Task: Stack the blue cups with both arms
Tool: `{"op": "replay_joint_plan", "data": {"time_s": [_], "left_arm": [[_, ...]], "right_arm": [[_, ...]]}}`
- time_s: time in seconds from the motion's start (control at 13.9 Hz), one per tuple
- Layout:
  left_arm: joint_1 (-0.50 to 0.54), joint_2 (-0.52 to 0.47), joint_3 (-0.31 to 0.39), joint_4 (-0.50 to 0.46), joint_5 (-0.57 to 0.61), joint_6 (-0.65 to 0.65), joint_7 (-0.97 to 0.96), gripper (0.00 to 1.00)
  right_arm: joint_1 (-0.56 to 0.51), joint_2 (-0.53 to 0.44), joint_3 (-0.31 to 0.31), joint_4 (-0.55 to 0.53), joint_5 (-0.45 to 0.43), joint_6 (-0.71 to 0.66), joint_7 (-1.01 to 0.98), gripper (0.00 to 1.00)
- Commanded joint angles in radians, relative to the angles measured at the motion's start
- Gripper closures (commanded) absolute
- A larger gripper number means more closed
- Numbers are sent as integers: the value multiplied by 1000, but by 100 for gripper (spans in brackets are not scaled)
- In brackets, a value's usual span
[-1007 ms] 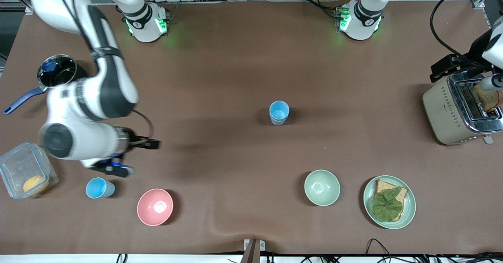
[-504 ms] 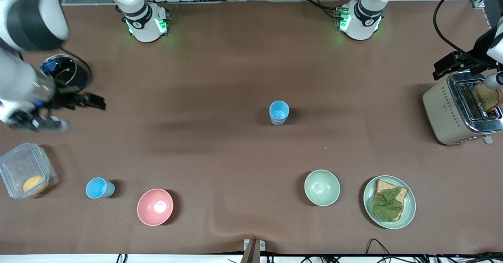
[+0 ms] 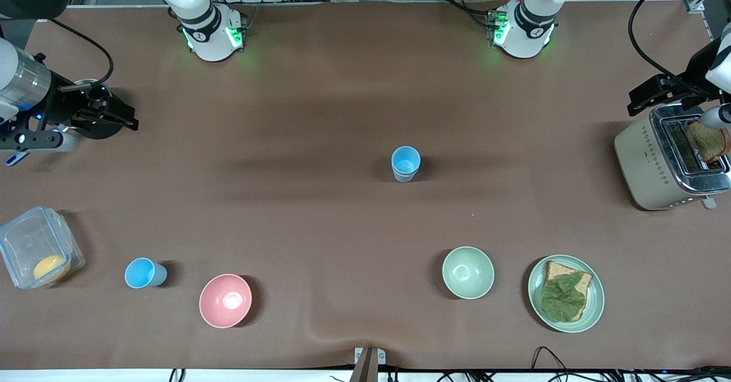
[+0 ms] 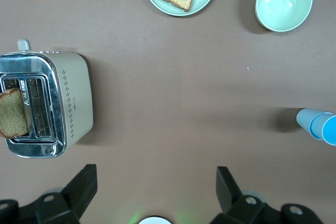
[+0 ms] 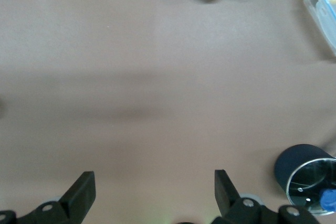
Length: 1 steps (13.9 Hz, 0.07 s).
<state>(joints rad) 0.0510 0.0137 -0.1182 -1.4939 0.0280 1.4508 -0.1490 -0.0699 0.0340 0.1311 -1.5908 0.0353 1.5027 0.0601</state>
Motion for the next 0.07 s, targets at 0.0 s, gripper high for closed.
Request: {"op": "replay_joint_plan", "data": {"time_s": [0.0], "left_arm": [[1, -1, 5, 17, -31, -20, 29, 0]], "right_arm": [[-28, -8, 30, 28, -44, -25, 4, 0]]}}
